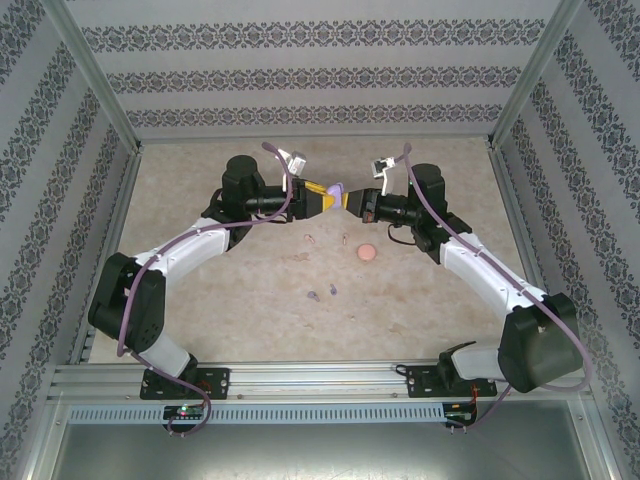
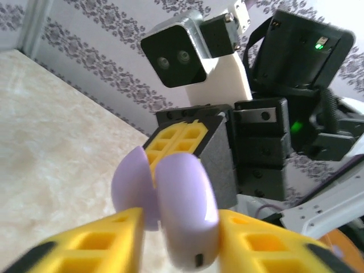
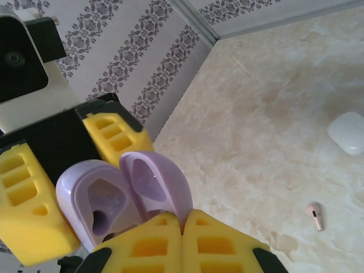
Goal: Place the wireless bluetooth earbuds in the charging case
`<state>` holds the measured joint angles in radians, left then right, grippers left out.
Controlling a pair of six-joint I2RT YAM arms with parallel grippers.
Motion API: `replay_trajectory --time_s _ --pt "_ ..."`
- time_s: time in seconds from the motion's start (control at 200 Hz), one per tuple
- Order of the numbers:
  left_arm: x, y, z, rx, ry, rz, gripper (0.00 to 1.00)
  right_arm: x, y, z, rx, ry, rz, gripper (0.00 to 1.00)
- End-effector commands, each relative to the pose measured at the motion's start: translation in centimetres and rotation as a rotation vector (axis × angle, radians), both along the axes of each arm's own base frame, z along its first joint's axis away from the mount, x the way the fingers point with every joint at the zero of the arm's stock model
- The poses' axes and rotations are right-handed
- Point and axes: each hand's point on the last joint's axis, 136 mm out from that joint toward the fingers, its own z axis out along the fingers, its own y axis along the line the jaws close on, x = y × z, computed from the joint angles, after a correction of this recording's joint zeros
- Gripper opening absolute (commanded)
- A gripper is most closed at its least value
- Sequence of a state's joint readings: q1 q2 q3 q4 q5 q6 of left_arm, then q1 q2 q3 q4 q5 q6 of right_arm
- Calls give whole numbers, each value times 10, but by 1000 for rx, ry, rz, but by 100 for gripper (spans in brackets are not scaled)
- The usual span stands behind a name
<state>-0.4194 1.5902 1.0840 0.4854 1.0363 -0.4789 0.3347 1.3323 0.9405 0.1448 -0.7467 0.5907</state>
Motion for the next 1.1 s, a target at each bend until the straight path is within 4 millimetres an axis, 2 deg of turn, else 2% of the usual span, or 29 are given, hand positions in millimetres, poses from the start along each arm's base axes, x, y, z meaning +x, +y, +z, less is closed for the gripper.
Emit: replay_trajectory --time_s 0.0,0.175,0.345,0.525,0.784,1.094 --pt "4 11 19 20 -70 60 50 8 -10 16 -43 -68 -64 0" --pt "0 29 29 103 -107 80 68 9 -22 10 -126 -69 -82 0" --pt "-11 34 21 235 -98 27 77 5 -26 2 -239 -76 -51 0" --pt "-21 36 9 332 -67 -44 79 -3 -30 -5 -405 -112 -3 0" --pt "-28 35 -10 399 13 -140 78 -19 -23 -13 -604 -169 97 0" --pt "-35 26 -27 409 59 -210 77 -29 -4 -16 -649 -195 176 0"
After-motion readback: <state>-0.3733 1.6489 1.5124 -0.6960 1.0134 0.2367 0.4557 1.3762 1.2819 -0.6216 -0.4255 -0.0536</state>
